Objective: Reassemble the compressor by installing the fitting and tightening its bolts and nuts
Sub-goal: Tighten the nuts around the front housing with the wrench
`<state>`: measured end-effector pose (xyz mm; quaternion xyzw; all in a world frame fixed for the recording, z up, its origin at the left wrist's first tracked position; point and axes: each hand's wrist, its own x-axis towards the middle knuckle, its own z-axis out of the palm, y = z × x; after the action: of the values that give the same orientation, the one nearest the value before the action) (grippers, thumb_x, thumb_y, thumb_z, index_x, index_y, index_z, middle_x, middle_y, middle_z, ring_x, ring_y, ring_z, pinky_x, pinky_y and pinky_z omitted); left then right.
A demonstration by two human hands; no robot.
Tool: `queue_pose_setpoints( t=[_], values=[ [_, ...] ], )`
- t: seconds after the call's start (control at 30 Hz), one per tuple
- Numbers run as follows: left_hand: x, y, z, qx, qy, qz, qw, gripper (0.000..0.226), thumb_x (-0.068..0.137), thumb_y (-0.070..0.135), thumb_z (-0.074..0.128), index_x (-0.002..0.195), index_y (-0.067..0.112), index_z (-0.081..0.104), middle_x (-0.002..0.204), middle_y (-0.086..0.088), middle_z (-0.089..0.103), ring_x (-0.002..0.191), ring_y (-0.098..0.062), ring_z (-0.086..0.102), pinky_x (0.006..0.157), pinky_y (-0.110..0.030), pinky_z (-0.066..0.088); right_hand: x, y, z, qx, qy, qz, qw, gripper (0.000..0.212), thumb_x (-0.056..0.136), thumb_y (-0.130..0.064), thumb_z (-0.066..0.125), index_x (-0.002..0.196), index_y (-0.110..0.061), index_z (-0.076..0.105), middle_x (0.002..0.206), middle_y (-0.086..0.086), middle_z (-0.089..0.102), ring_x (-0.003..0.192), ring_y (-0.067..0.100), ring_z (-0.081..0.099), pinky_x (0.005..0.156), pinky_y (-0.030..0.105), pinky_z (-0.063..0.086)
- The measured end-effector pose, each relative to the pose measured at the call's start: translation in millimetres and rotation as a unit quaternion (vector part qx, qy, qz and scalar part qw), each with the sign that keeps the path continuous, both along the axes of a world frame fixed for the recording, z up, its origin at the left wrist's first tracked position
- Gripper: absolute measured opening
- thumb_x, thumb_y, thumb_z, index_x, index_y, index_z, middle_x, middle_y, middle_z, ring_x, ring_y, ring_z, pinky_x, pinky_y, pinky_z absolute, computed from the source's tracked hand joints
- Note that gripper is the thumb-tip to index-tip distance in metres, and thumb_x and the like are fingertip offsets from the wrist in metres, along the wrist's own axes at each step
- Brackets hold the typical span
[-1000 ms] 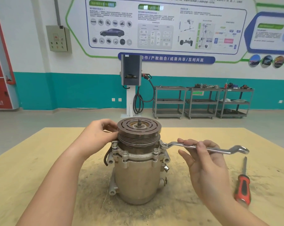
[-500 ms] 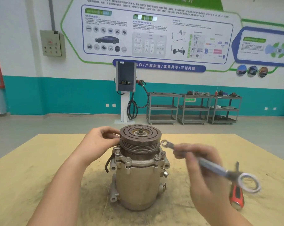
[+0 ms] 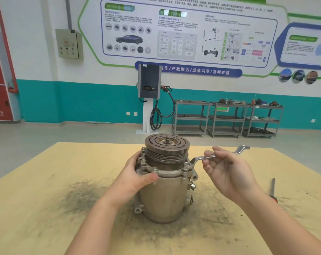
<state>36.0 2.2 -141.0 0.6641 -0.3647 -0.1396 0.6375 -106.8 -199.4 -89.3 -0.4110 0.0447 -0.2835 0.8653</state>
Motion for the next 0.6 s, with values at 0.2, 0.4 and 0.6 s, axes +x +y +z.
queue_pose_setpoints(
  t=[0.2, 0.4, 0.6],
  values=[
    [-16, -1, -13, -0.049, 0.004, 0.064, 0.997, 0.141, 0.027, 0.065, 0.092, 0.147, 0.037, 0.024, 0.146, 0.005, 0.042, 0.128, -0.015, 0.051, 0.112, -0.044, 0.039, 1, 0, -12, 0.02, -0.04, -0.038, 0.998, 0.015, 0.095, 0.002, 0.035, 0.103, -0.009, 0.043, 0.068, 0.015, 0.065, 0.055, 0.024, 0.061, 0.052, 0.028, 0.052],
    [-18, -3, -17, -0.039, -0.013, 0.082, 0.996, 0.154, 0.021, 0.071, 0.088, 0.151, 0.044, 0.01, 0.149, 0.015, 0.028, 0.137, -0.007, 0.033, 0.116, -0.043, 0.032, -11, 12, -21, -0.063, -0.094, -0.105, 0.988, 0.013, 0.098, 0.003, 0.038, 0.098, -0.009, 0.042, 0.072, 0.016, 0.068, 0.058, 0.027, 0.063, 0.054, 0.028, 0.052],
    [-24, -8, -20, -0.067, -0.022, 0.116, 0.991, 0.134, 0.033, 0.062, 0.088, 0.142, 0.058, 0.01, 0.15, 0.01, 0.03, 0.136, -0.013, 0.041, 0.114, -0.046, 0.035, -16, 44, -46, -0.472, -0.182, -0.312, 0.804, 0.013, 0.099, -0.035, 0.051, 0.103, -0.024, 0.054, 0.096, -0.001, 0.066, 0.08, 0.02, 0.069, 0.073, 0.028, 0.055]
  ],
)
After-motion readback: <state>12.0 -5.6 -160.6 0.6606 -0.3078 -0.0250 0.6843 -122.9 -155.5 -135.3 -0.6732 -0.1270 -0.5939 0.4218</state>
